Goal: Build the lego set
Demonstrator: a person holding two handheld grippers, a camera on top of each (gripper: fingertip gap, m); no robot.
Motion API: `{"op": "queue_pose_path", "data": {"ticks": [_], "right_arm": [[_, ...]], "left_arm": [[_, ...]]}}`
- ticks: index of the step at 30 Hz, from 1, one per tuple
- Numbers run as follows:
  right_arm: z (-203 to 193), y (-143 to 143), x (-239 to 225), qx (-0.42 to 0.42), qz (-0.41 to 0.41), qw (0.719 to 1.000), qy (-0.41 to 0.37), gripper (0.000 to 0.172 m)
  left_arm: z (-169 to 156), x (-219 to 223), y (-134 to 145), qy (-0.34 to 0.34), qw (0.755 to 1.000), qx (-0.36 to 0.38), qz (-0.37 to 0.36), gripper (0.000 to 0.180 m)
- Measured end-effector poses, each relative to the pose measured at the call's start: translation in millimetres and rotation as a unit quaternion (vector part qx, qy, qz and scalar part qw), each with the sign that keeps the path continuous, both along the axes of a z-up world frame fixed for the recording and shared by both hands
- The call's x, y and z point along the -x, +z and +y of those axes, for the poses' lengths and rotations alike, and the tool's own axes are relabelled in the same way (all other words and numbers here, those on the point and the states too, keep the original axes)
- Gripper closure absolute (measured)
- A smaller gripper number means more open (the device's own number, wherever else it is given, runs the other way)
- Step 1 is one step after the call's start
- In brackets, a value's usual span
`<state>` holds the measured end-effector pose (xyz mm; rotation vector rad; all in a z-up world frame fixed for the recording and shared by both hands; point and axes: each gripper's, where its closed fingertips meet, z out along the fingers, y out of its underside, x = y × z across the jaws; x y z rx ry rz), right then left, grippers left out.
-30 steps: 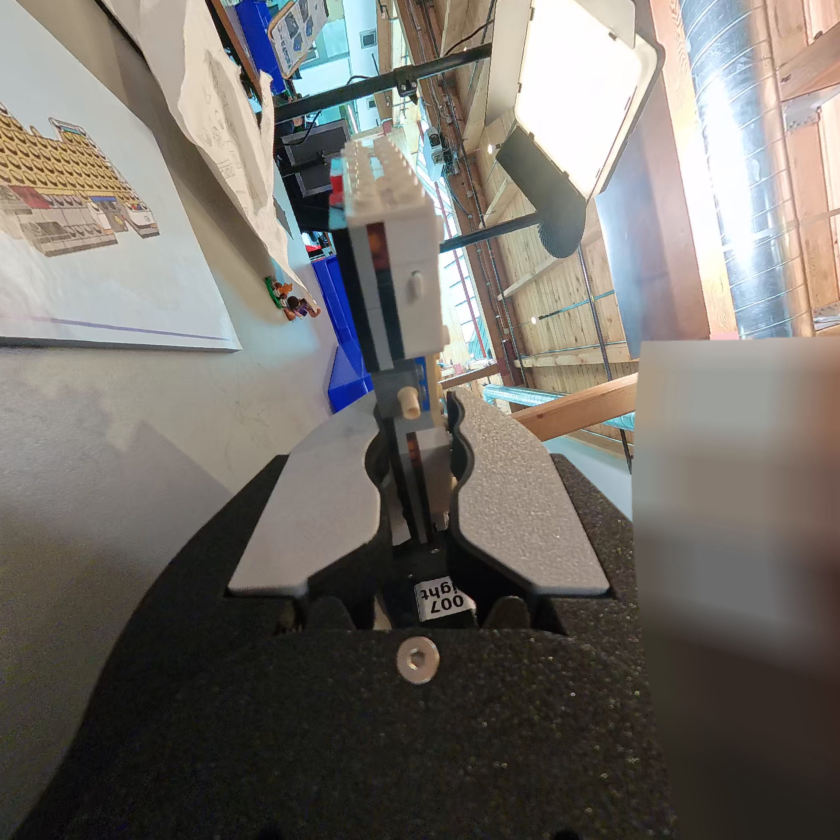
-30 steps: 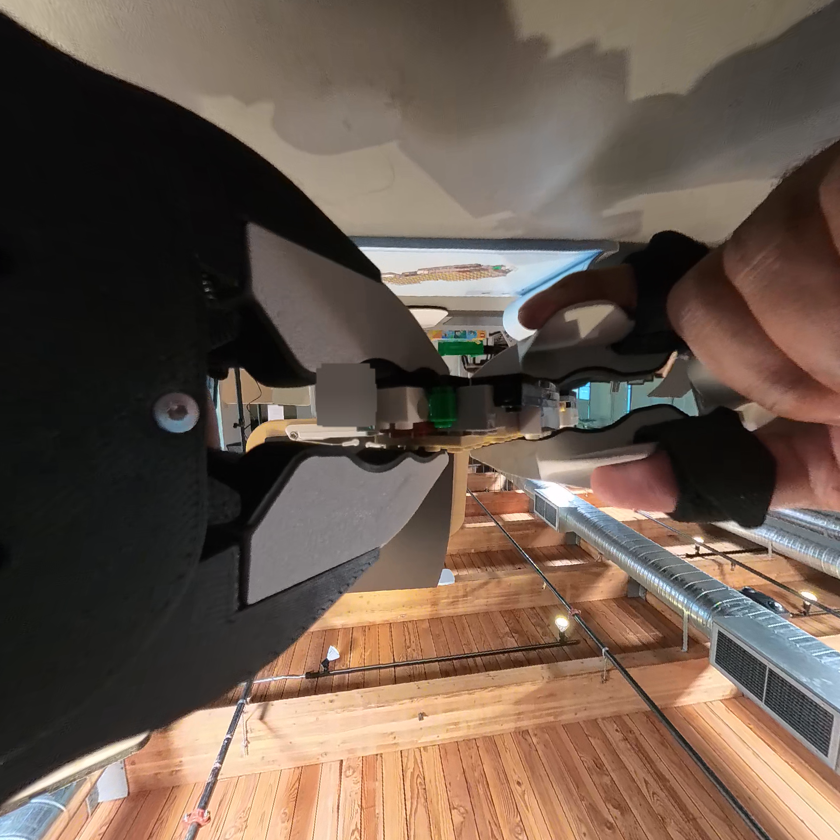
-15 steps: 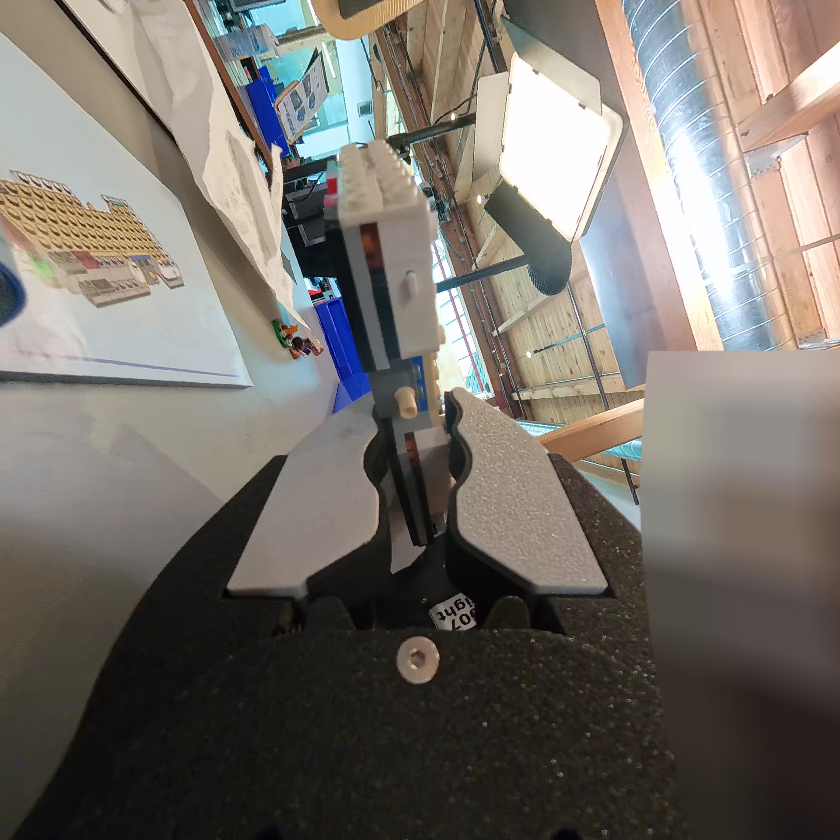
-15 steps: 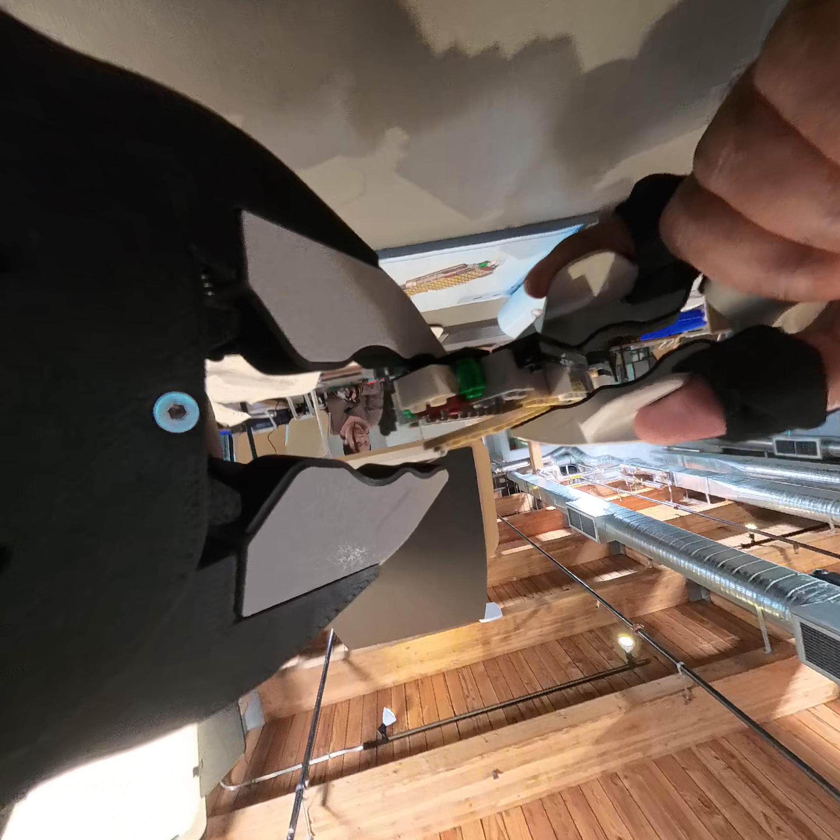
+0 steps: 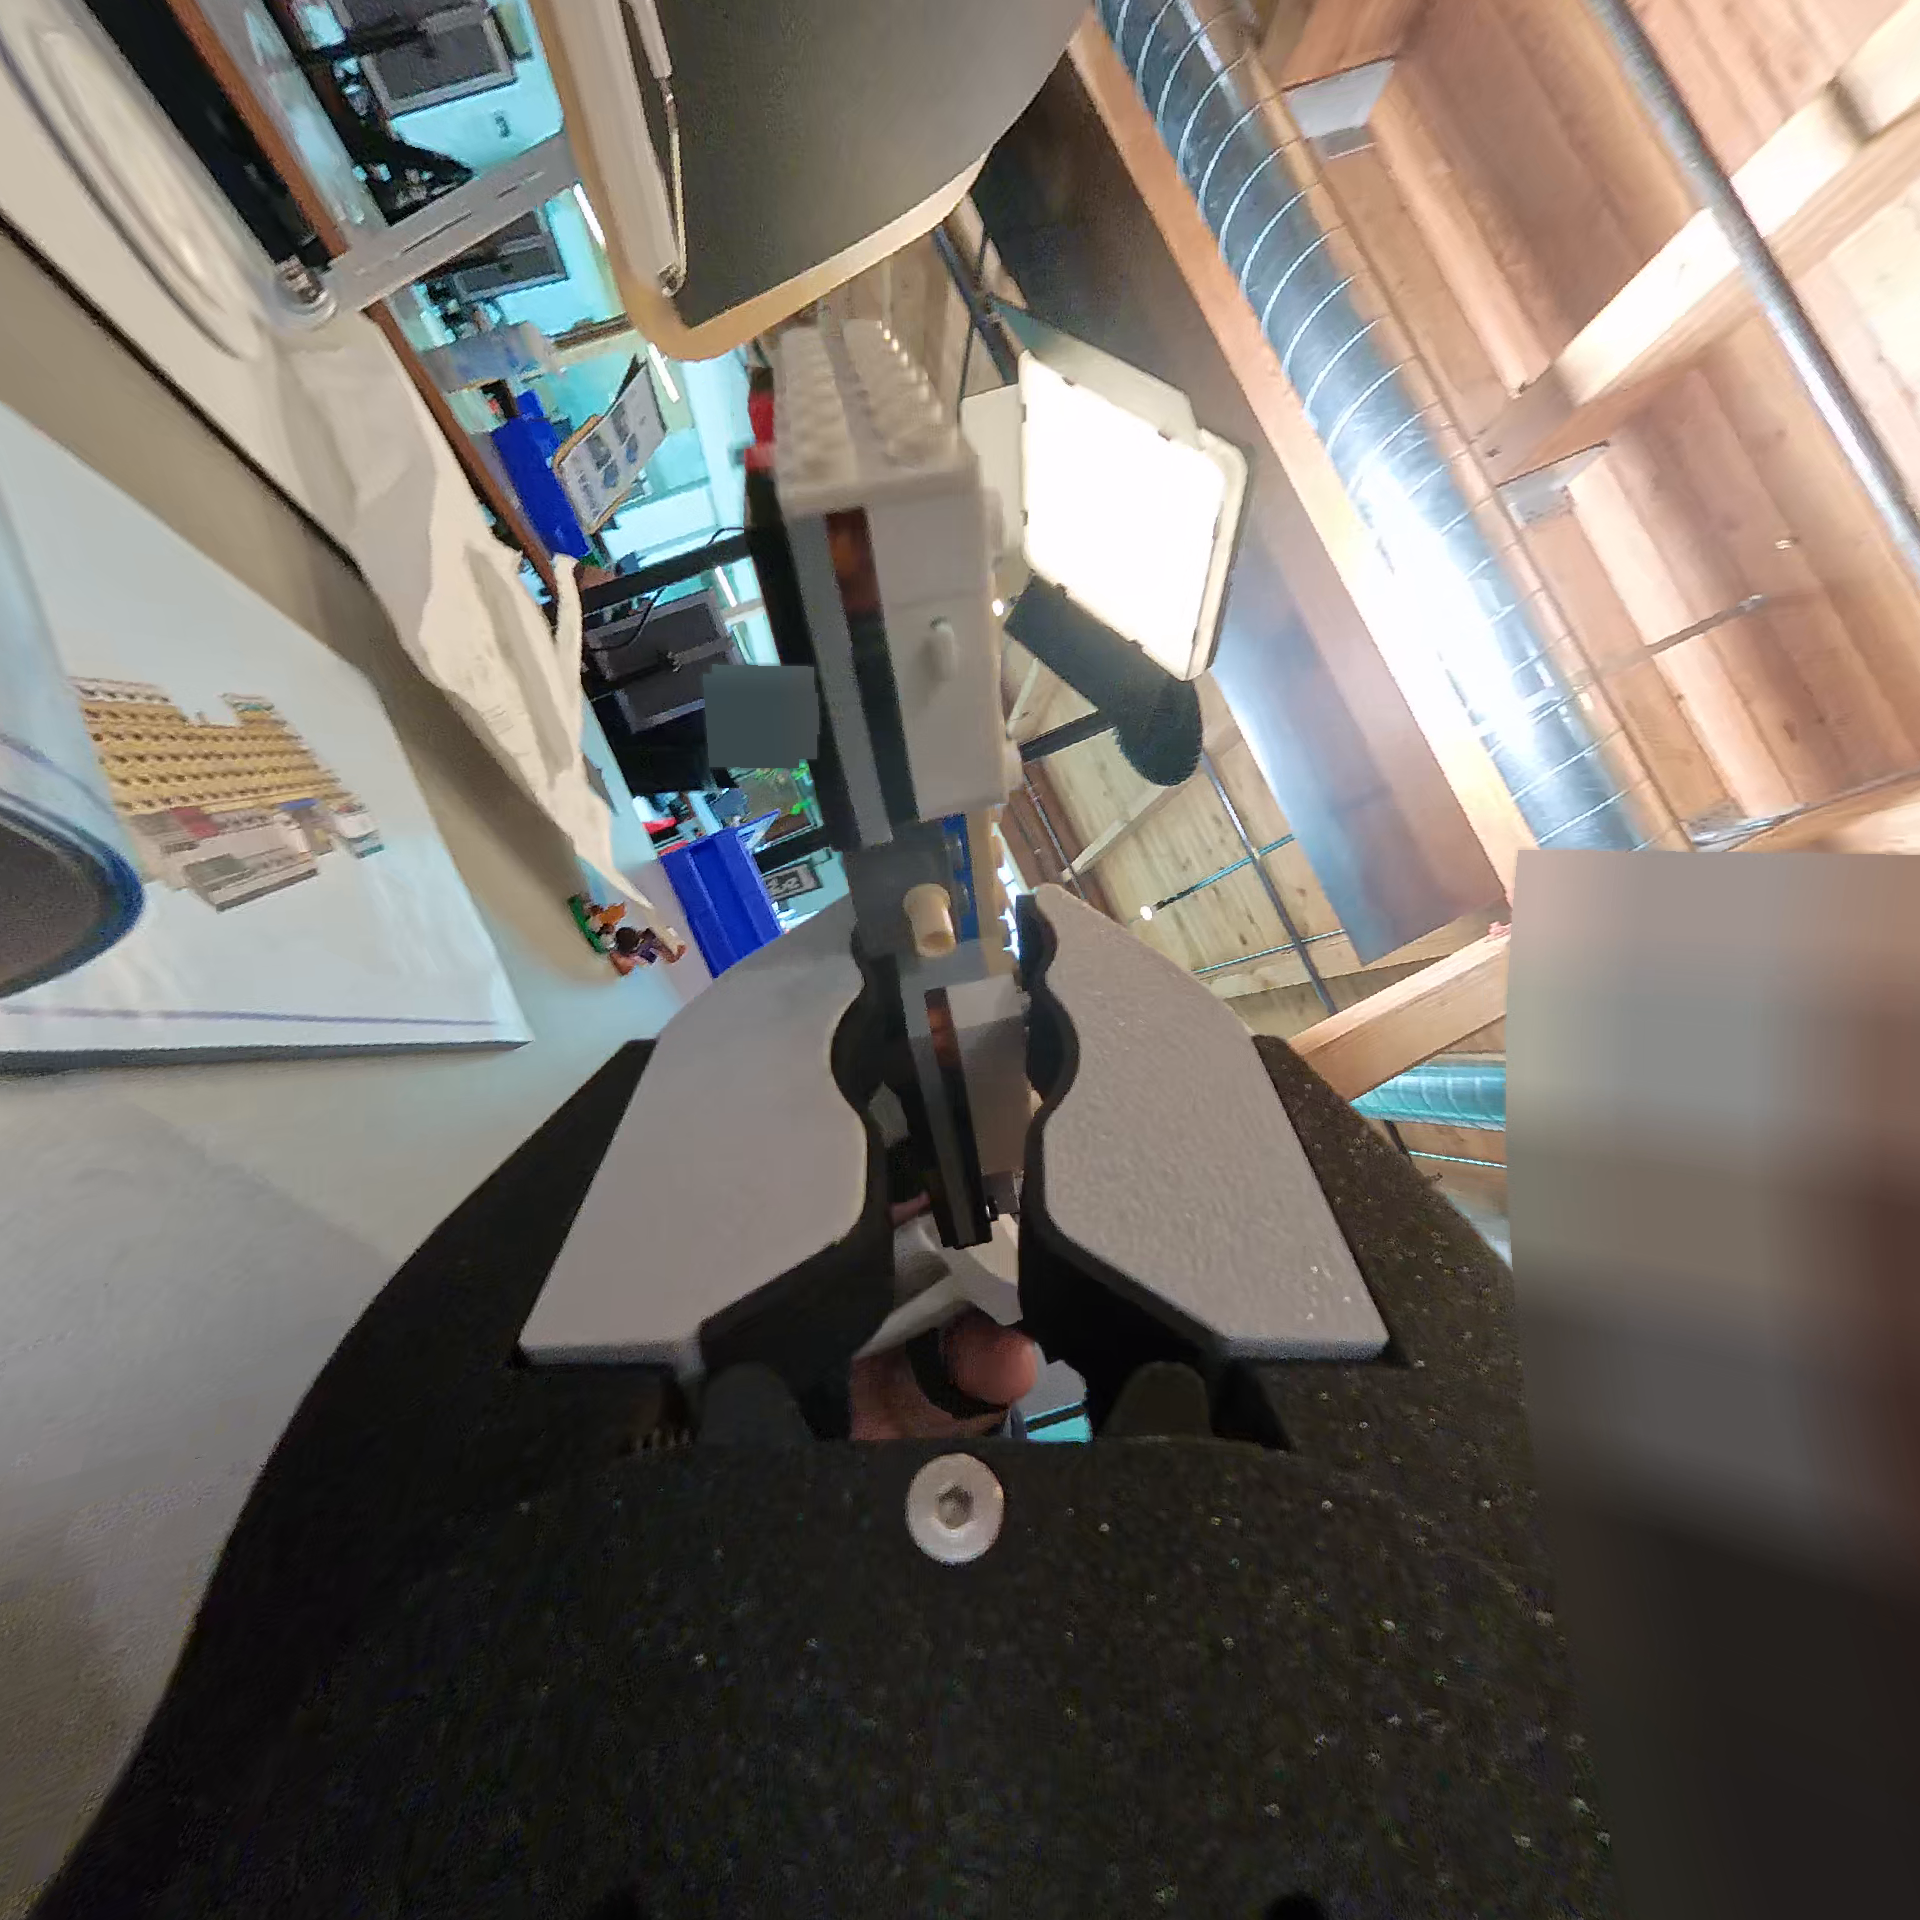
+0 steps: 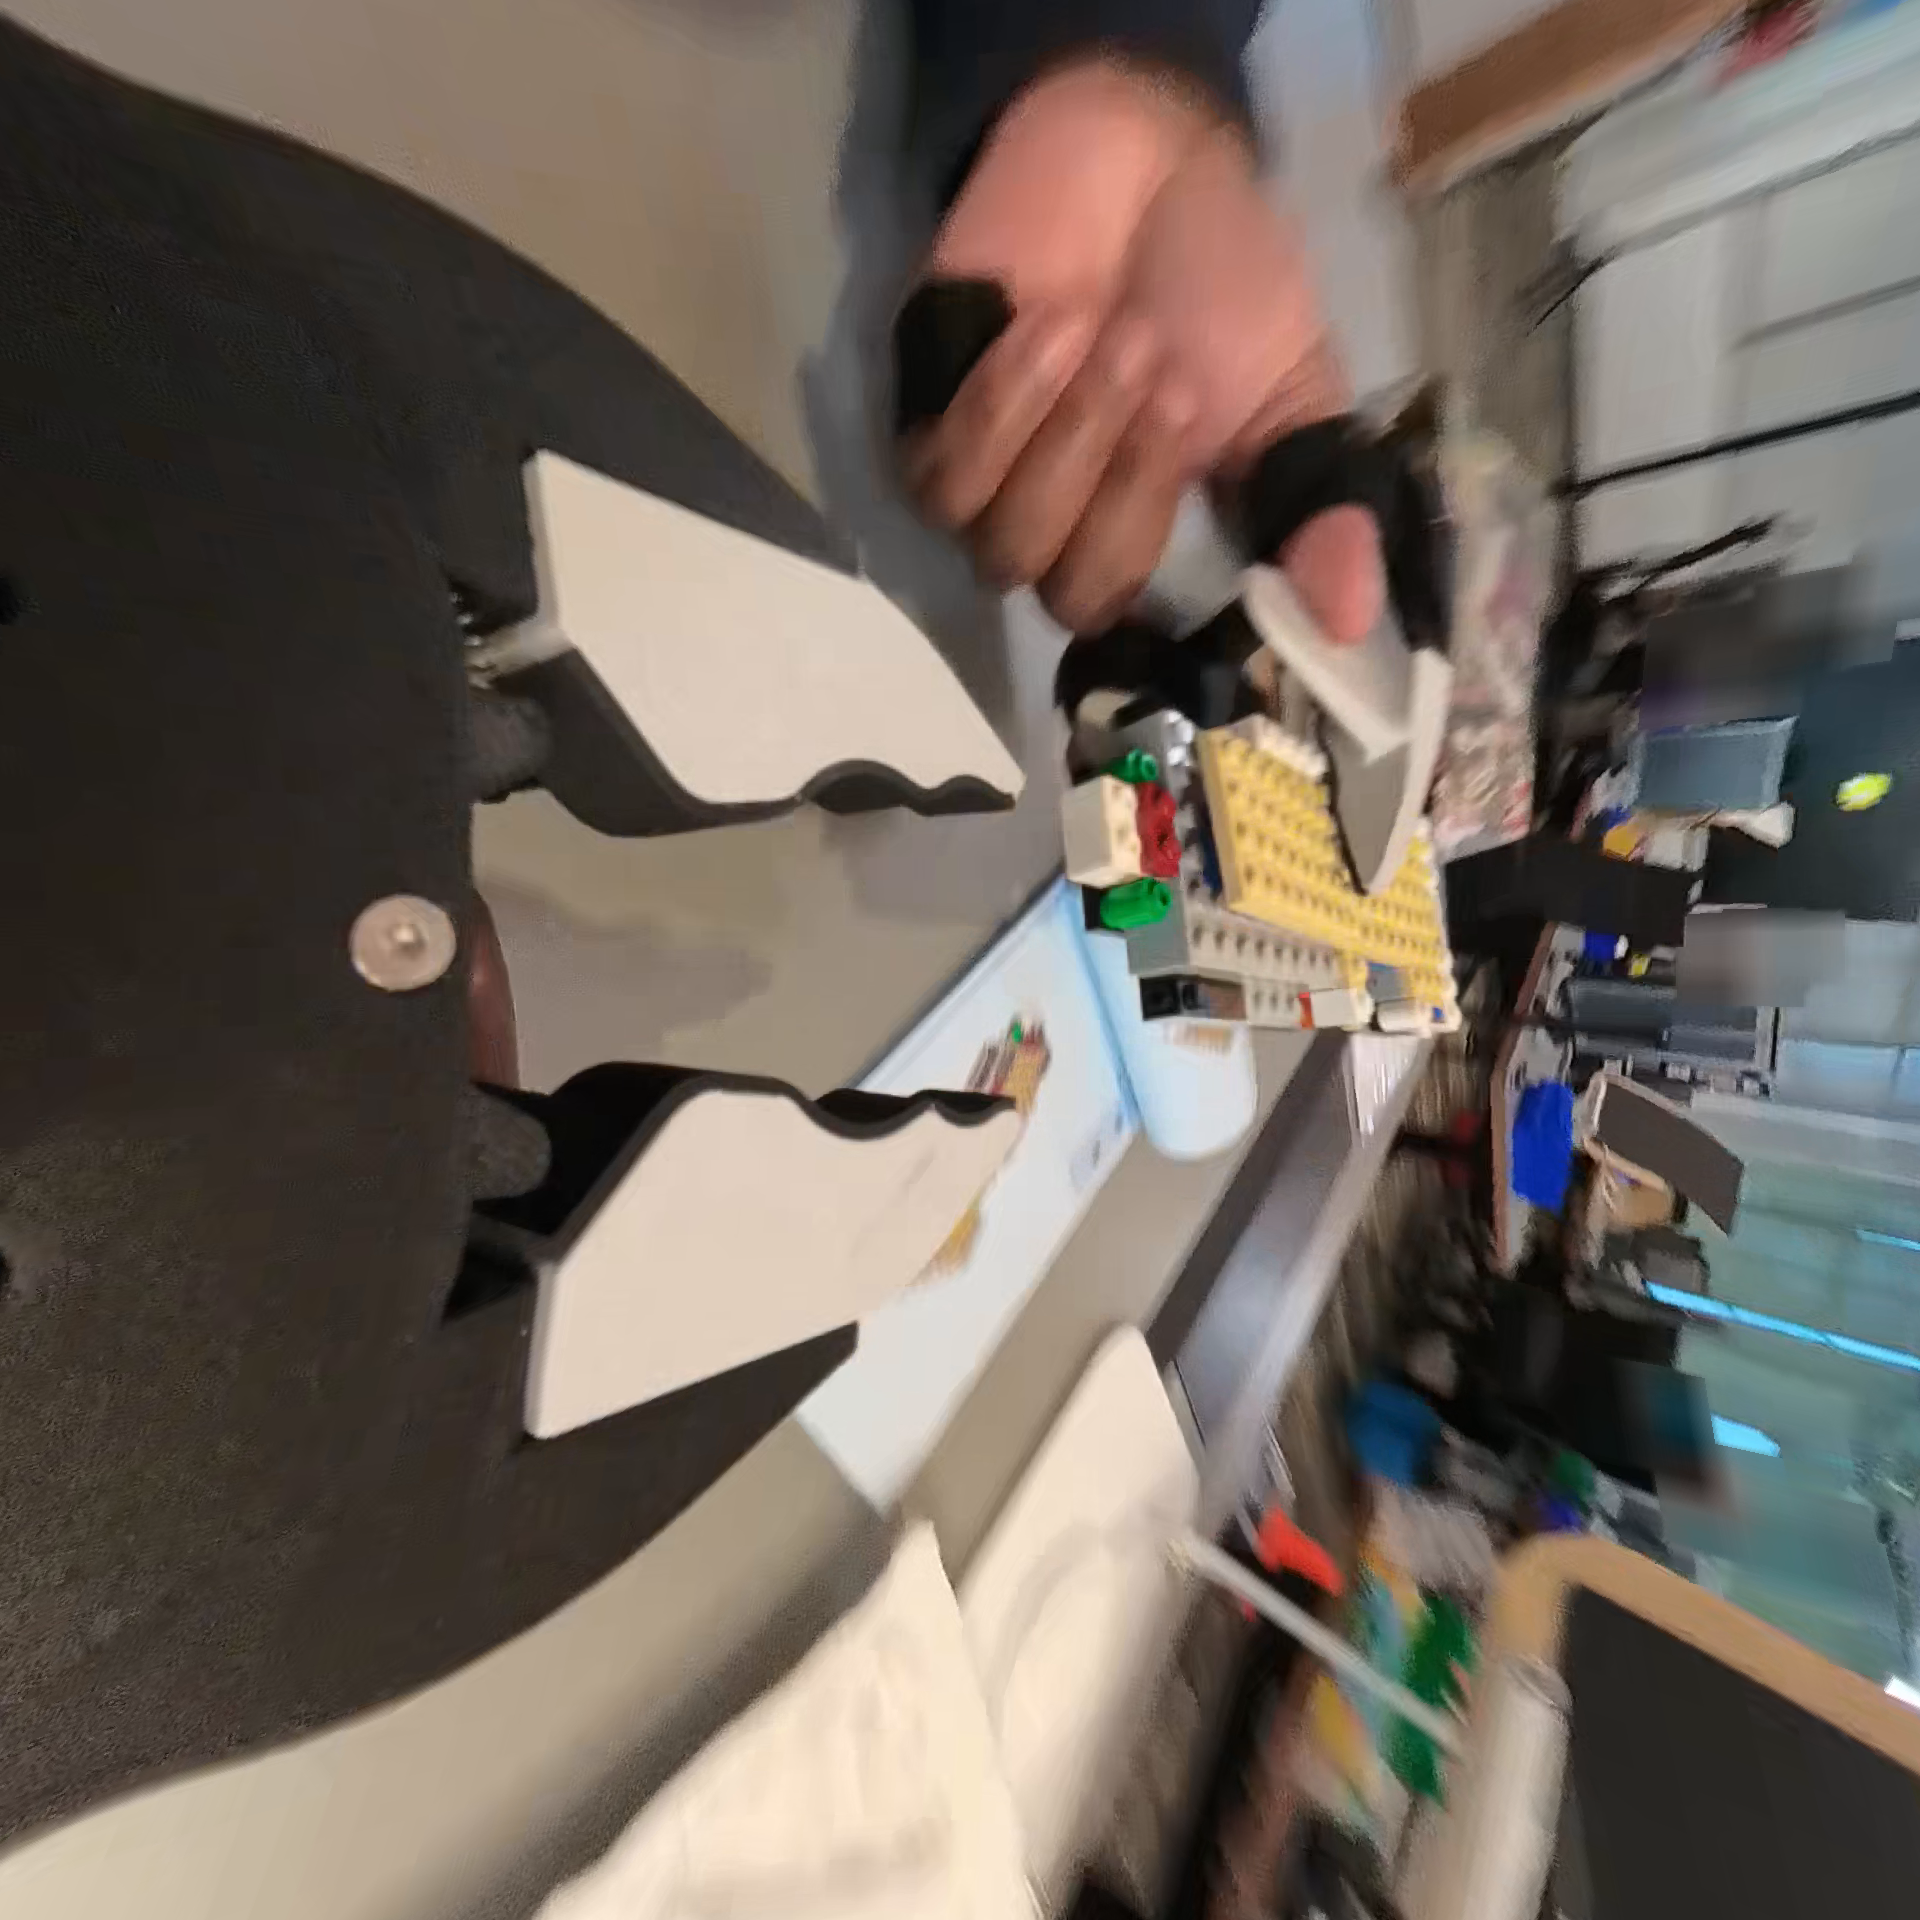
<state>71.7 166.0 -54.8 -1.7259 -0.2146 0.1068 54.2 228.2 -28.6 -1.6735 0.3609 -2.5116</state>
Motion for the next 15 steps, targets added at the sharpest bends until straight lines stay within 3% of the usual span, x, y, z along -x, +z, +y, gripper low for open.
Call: {"op": "queue_pose_path", "data": {"ticks": [4,7,11,15], "right_arm": [[-2,12,9,0.015,0.237,0.97,0.052,0.114],[-2,18,18,0.026,0.345,0.935,0.076,0.108],[-3,22,23,0.034,0.413,0.905,0.091,0.106],[-2,17,20,0.04,0.426,0.9,0.086,0.108]], "left_arm": [[-1,1,5,0.011,1.0,-0.004,-0.02,0.158],[-8,0,5,0.012,0.999,-0.023,-0.027,0.158],[-21,-3,7,0.003,0.998,-0.05,-0.046,0.158],[-35,-4,11,-0.012,0.994,-0.082,-0.073,0.158]]}}
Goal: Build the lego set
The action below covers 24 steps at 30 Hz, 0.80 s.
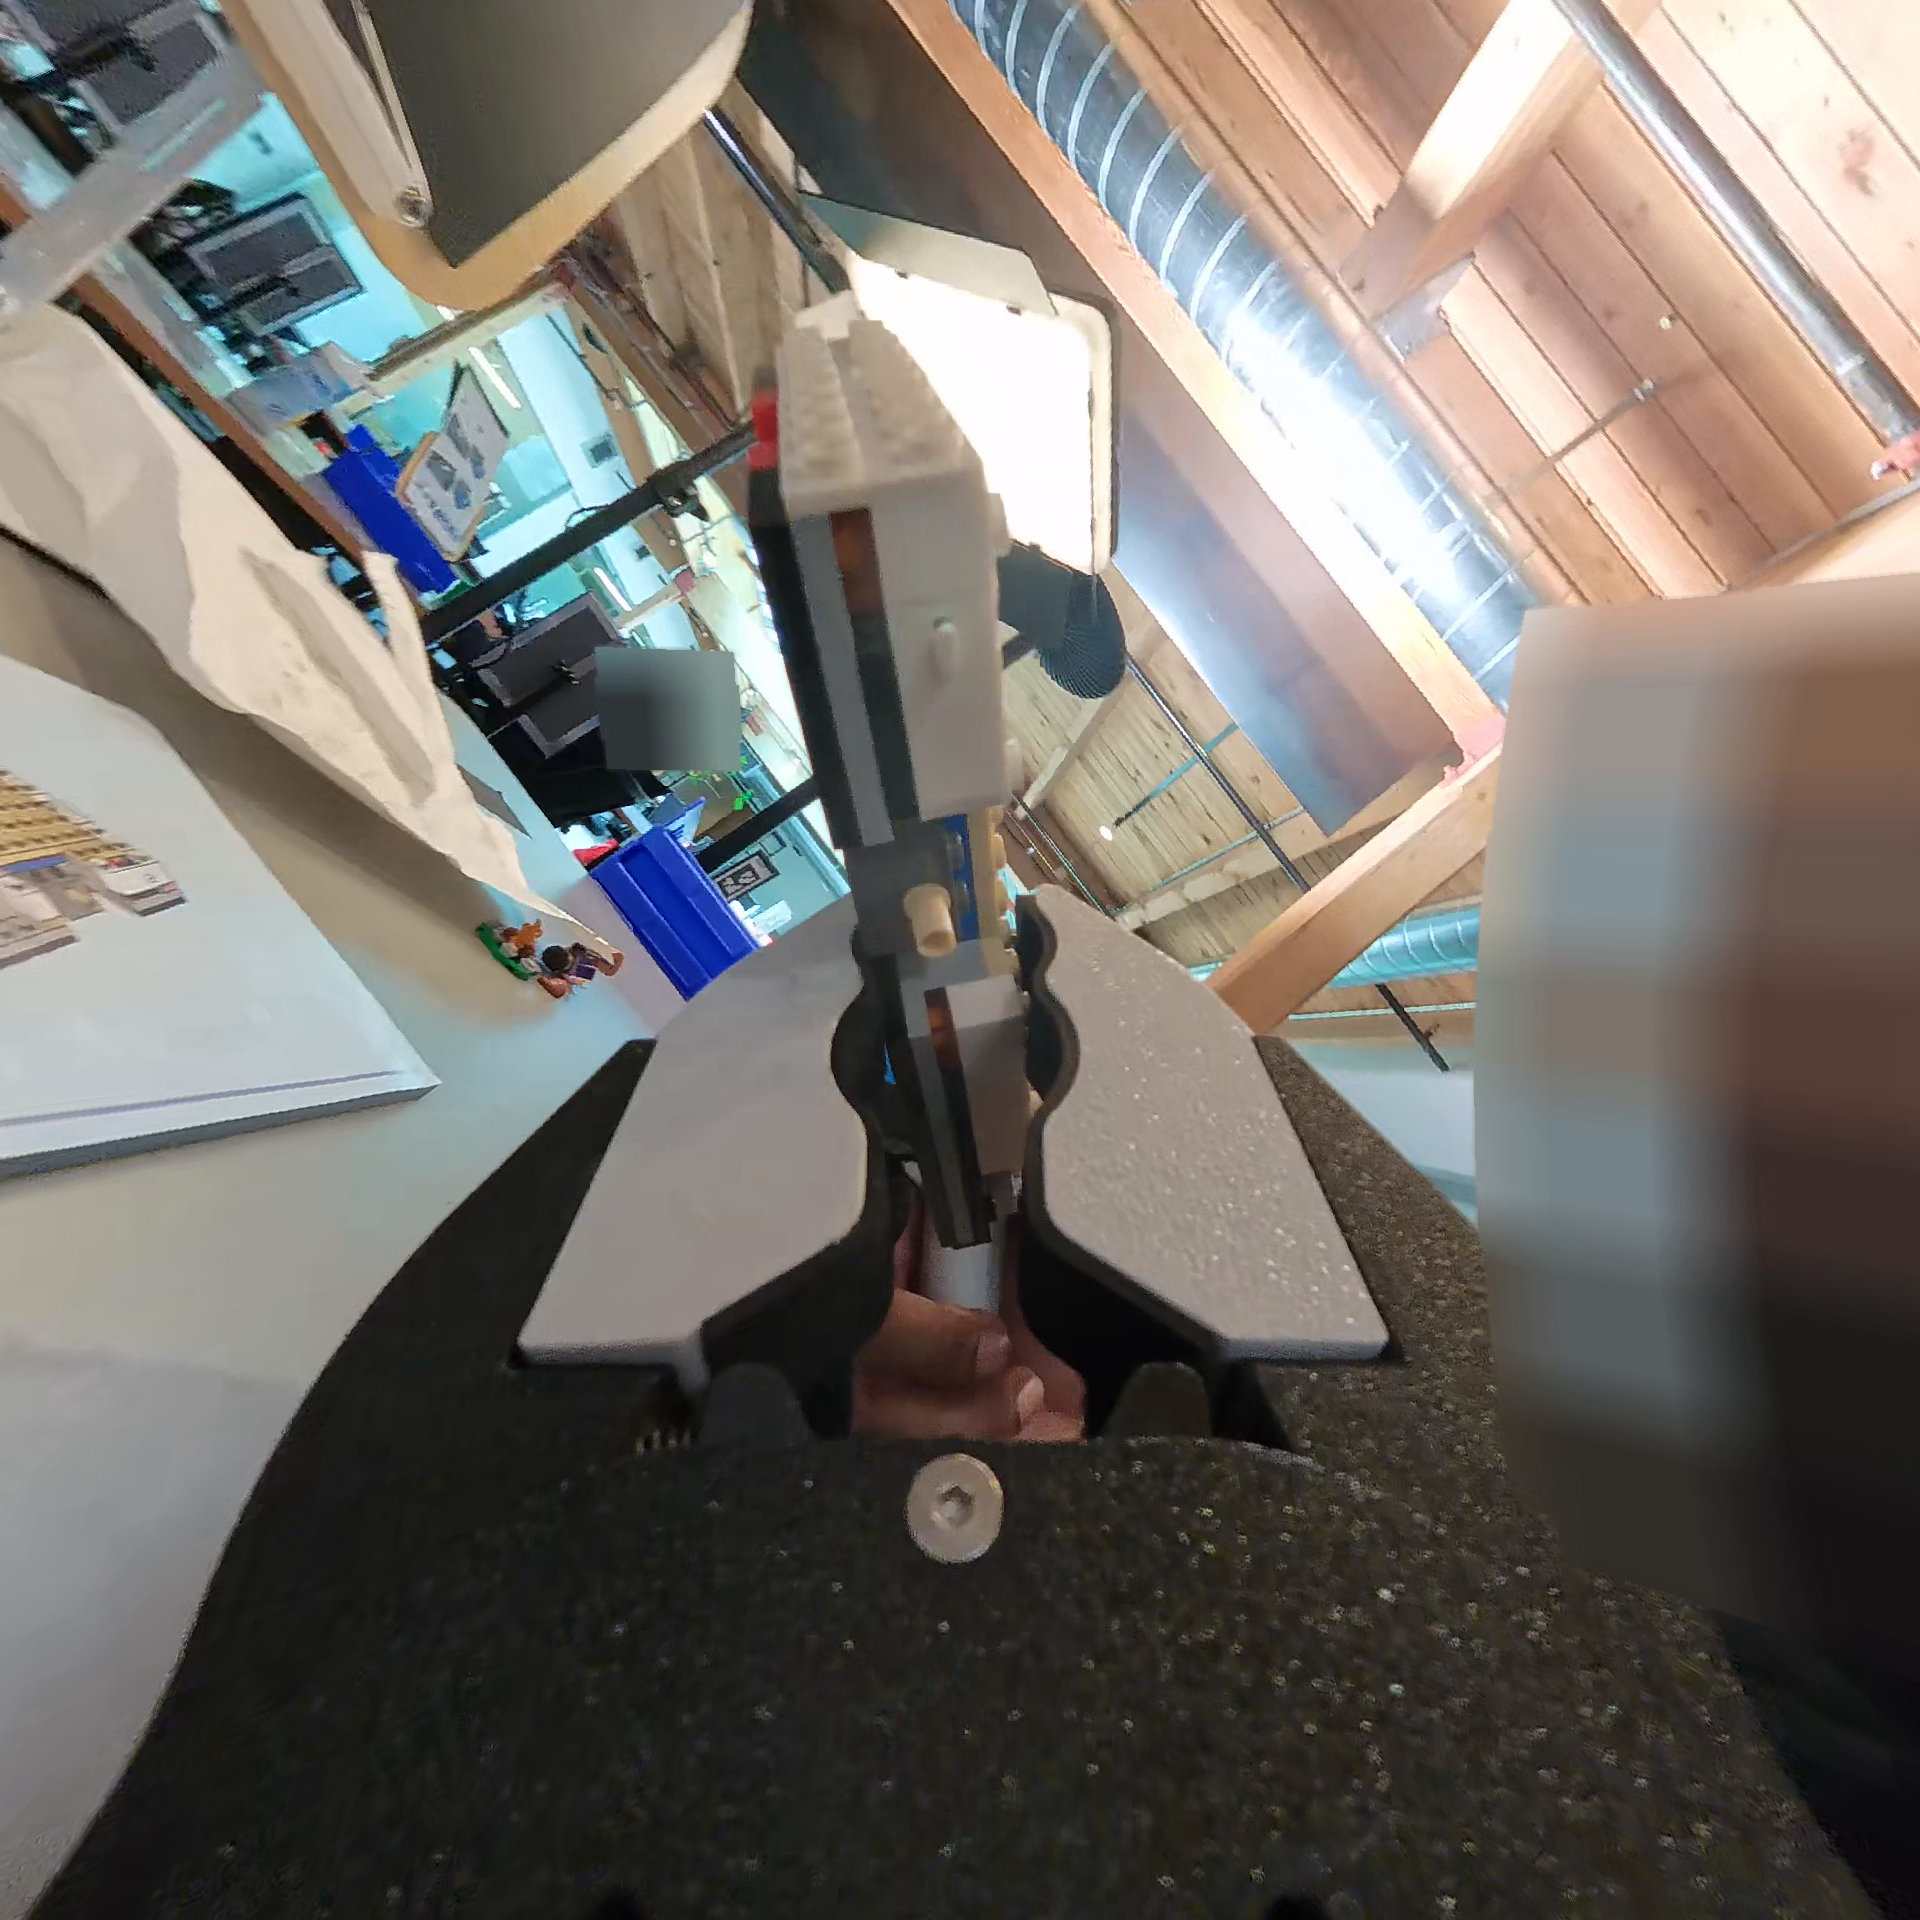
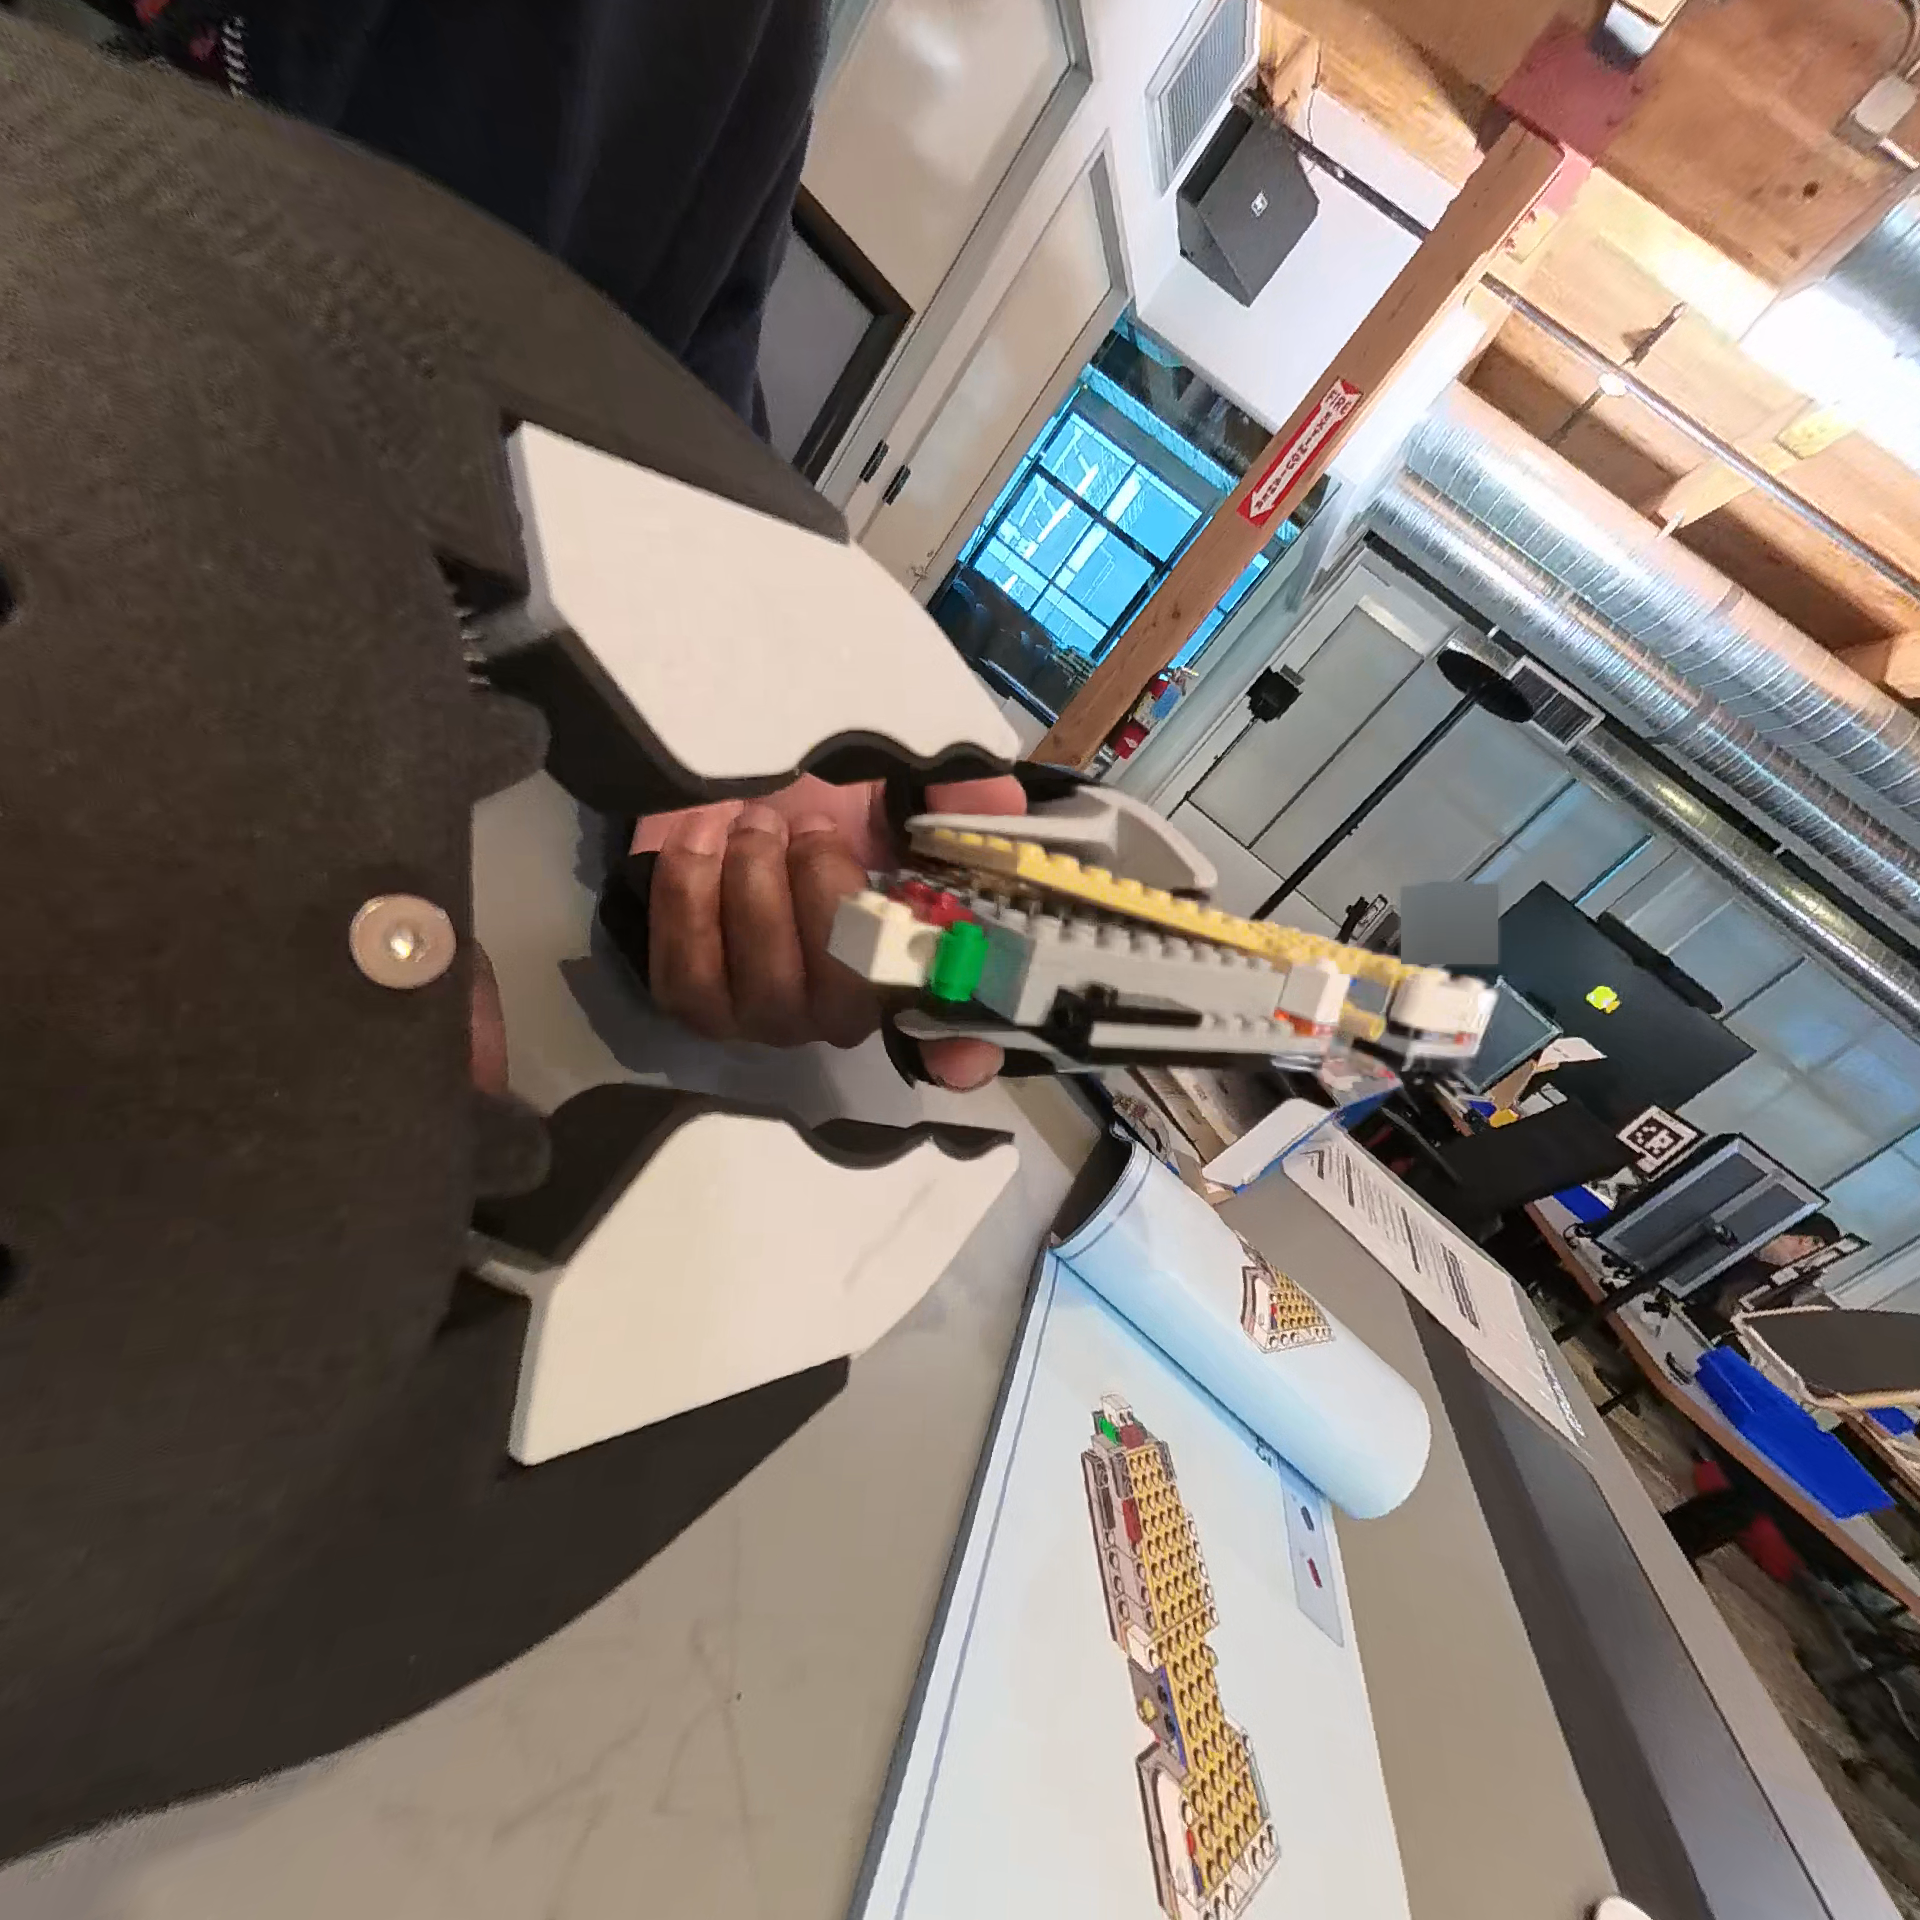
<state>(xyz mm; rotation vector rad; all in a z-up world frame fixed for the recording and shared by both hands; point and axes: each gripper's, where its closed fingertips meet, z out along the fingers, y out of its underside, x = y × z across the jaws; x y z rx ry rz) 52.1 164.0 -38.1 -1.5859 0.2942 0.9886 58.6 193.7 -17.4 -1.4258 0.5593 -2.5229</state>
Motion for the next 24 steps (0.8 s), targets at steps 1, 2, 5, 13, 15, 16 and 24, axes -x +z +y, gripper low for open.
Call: {"op": "queue_pose_path", "data": {"ticks": [1,2,5,13,15,16,24], "right_arm": [[0,0,0,-0.002,0.001,1.0,0.002,0.11],[-1,0,1,-0.005,-0.001,1.0,0.003,0.113],[-3,7,5,-0.029,-0.009,1.0,0.009,0.121],[-10,16,19,-0.074,-0.073,0.995,0.006,0.133],[-10,14,21,-0.072,-0.088,0.993,0.007,0.137],[-10,12,22,-0.07,-0.096,0.993,0.006,0.14],[-11,11,24,-0.073,-0.122,0.99,-0.012,0.145]], "left_arm": [[-3,1,2,-0.004,1.0,-0.007,-0.011,0.158],[-6,2,6,-0.01,1.0,-0.013,-0.024,0.158],[-10,7,15,-0.019,0.998,-0.03,-0.056,0.158],[-18,20,29,-0.057,0.99,-0.056,-0.117,0.158],[-19,22,31,-0.06,0.988,-0.059,-0.127,0.158],[-19,23,31,-0.058,0.988,-0.064,-0.131,0.158],[-20,23,30,-0.064,0.987,-0.051,-0.14,0.158]]}}
